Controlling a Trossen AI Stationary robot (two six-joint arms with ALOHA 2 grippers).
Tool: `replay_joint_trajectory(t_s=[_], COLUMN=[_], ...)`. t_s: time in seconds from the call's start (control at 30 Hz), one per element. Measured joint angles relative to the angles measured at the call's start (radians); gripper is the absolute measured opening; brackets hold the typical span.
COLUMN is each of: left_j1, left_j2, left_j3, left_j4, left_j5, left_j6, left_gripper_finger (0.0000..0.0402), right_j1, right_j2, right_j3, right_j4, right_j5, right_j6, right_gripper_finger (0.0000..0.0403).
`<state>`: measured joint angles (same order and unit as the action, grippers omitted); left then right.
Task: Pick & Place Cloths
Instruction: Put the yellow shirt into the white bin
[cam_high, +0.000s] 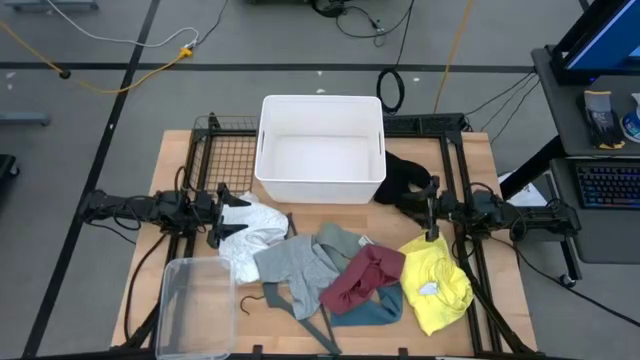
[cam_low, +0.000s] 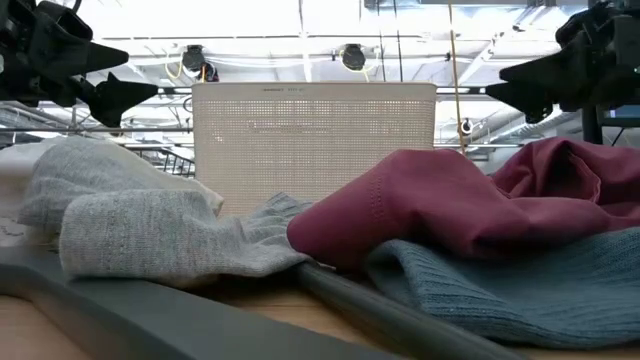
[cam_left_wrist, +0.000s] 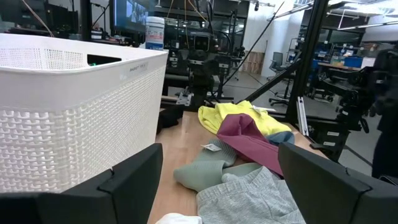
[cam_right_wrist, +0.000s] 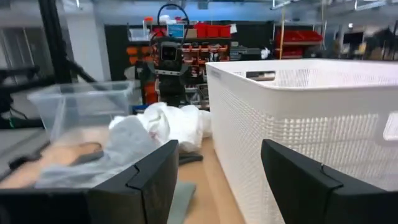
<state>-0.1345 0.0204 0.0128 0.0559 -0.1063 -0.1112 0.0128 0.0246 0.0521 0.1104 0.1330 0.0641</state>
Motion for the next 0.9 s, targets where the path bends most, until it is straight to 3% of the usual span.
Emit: replay_joint_trajectory(t_s=[0.2, 0.3, 0.4, 0.6, 0.77, 0.9], left_j1=[0.0, 0.0, 0.0, 0.003, 0.003, 0.003], left_j2=[0.0, 0.0, 0.0, 0.0, 0.0, 0.0], left_j3=[0.0, 0.0, 0.0, 0.0, 0.001, 0.001], left_j4=[0.0, 0.0, 0.0, 0.006, 0.01, 0.01], left_j5=[0.0, 0.0, -0.001, -0.132, -0.199, -0.233], left_j6=[0.0, 0.0, 0.001, 0.031, 0.179, 0.287], left_gripper_finger=[0.0324, 0.0324, 0.0324, 0.0324, 0.0324, 0.0324], right_j1=[0.001, 0.001, 0.001, 0.001, 0.001, 0.001], right_j2=[0.0, 0.0, 0.001, 0.001, 0.001, 0.001], right_j3=[0.0, 0.0, 0.0, -0.001, -0.001, -0.001], right_j4=[0.046, 0.099, 0.135, 0.241, 0.327, 0.345], right_j5=[-0.055, -0.008, 0.083, 0.208, 0.295, 0.461], right_j6=[0.399, 0.543, 0.553, 0.555, 0.491, 0.398], right_gripper_finger=[0.0224, 0.0224, 0.0224, 0.0224, 0.0224, 0.0224])
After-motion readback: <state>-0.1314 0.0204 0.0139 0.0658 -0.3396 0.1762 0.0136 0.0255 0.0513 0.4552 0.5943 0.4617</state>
